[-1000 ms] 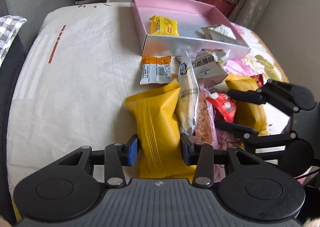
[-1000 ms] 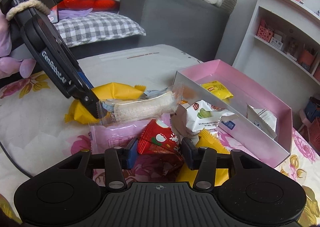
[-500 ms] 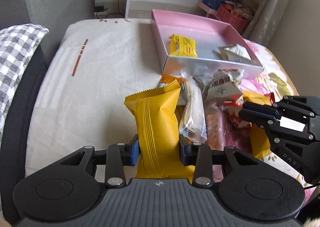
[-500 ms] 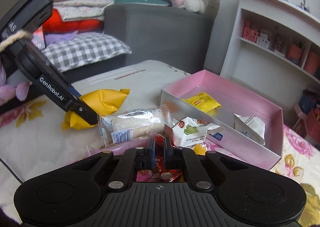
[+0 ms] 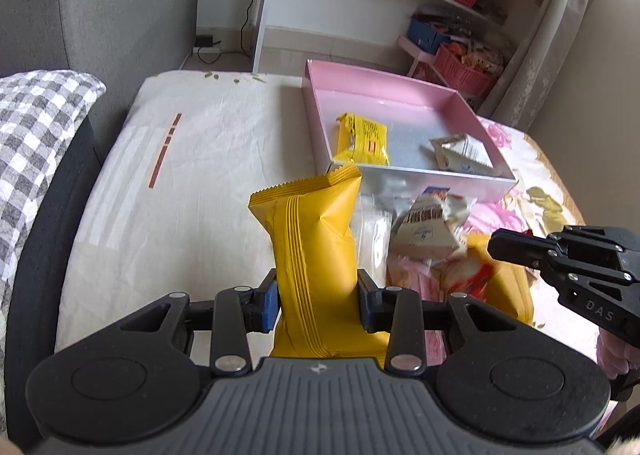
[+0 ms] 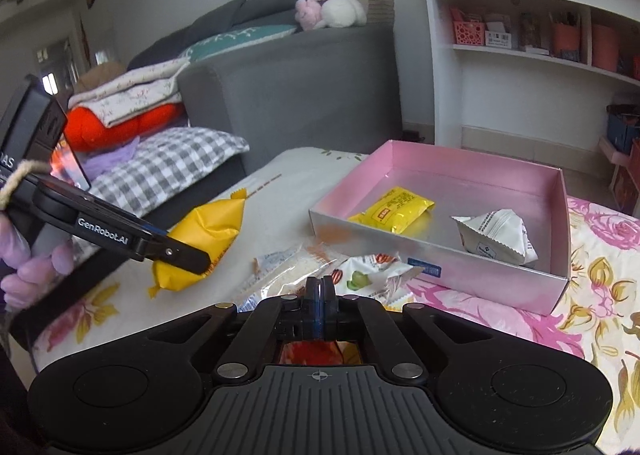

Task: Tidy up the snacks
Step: 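Grasp the red candy pack with the right gripper while the left lifts the yellow pack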

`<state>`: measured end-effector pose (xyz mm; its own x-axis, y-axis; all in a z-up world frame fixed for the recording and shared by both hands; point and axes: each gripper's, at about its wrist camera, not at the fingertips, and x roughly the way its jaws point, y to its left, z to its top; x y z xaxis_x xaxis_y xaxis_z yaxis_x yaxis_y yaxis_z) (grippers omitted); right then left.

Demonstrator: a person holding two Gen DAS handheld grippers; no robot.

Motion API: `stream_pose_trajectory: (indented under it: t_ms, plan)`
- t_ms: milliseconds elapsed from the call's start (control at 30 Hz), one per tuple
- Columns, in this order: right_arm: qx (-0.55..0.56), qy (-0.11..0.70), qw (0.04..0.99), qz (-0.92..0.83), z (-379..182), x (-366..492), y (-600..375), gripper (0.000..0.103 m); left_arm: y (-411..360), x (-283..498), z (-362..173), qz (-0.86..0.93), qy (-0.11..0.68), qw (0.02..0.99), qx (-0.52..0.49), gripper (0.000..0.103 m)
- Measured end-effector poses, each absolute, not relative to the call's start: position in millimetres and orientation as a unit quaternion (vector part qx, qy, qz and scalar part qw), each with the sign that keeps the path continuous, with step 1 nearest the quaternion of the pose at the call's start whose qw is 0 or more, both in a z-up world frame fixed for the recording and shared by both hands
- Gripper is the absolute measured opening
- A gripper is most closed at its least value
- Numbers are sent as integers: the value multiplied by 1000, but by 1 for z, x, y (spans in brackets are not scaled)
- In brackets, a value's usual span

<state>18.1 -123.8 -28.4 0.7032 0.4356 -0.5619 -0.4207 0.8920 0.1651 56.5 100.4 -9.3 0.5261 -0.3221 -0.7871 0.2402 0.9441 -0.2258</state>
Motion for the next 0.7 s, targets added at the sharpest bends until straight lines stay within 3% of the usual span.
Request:
stream_pose_trajectory:
  t_ms: [233, 333, 400, 467, 700]
  plan:
    - [-2, 326, 915, 239, -22, 19, -121, 3, 94, 59, -8, -169, 459, 871, -48, 34]
    - [-29, 368, 890, 269, -30, 17, -114, 14, 89, 58, -13, -178, 468, 865, -40, 34]
    - [-67, 372, 884, 274, -37, 12, -107, 37, 87, 57, -16, -181, 476, 860, -35, 34]
    - [-95, 380, 875, 285, -43, 7, -101, 49, 85, 57, -18, -181, 480, 858, -31, 35]
    - [-190, 388, 862, 264, -65, 4, -76, 51, 82, 56, -19, -183, 484, 855, -25, 34]
